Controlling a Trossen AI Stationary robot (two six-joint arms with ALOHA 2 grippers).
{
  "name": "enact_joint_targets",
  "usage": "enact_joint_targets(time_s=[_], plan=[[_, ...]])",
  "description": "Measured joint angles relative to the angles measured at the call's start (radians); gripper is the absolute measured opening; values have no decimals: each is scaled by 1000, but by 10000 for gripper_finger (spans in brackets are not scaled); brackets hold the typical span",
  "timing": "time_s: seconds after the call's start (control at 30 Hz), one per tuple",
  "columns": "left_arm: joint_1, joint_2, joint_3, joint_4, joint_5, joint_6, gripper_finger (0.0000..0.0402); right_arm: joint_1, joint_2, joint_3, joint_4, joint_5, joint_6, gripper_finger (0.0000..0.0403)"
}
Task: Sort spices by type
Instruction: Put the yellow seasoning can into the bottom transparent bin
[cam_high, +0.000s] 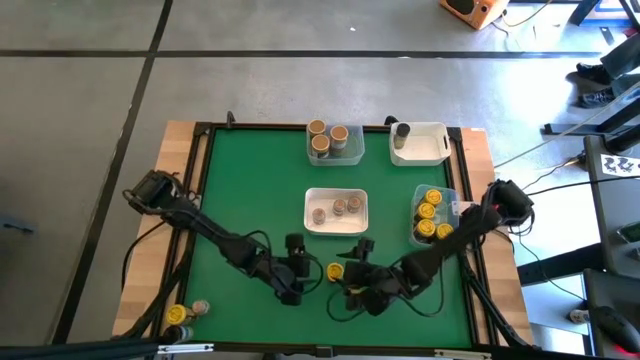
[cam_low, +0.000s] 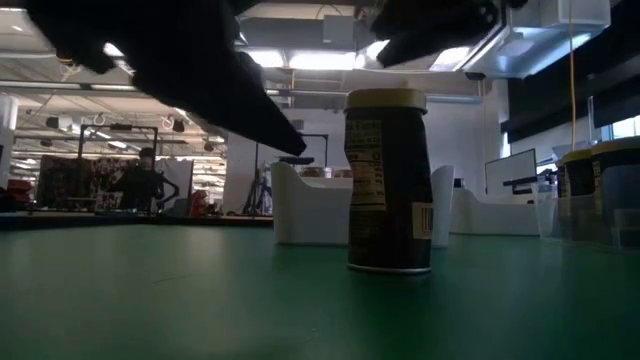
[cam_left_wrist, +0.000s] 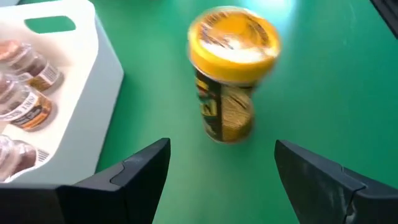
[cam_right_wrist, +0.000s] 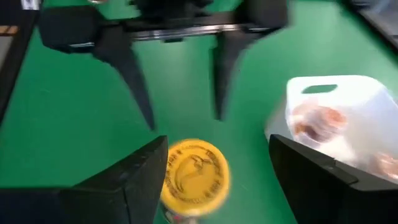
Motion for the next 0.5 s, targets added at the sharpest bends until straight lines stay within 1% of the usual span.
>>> enact_joint_targets(time_s=[0.13,0.3,0.5], plan=[[22,1,0,8,-3,-11,286,-5,55,0,86,-59,-56,280],[35,27,0,40,-2,-6,286,-10,90,0,91,10,-46,280],[34,42,0,46,1,-6,286,-15,92,0,73,11,-44,280]])
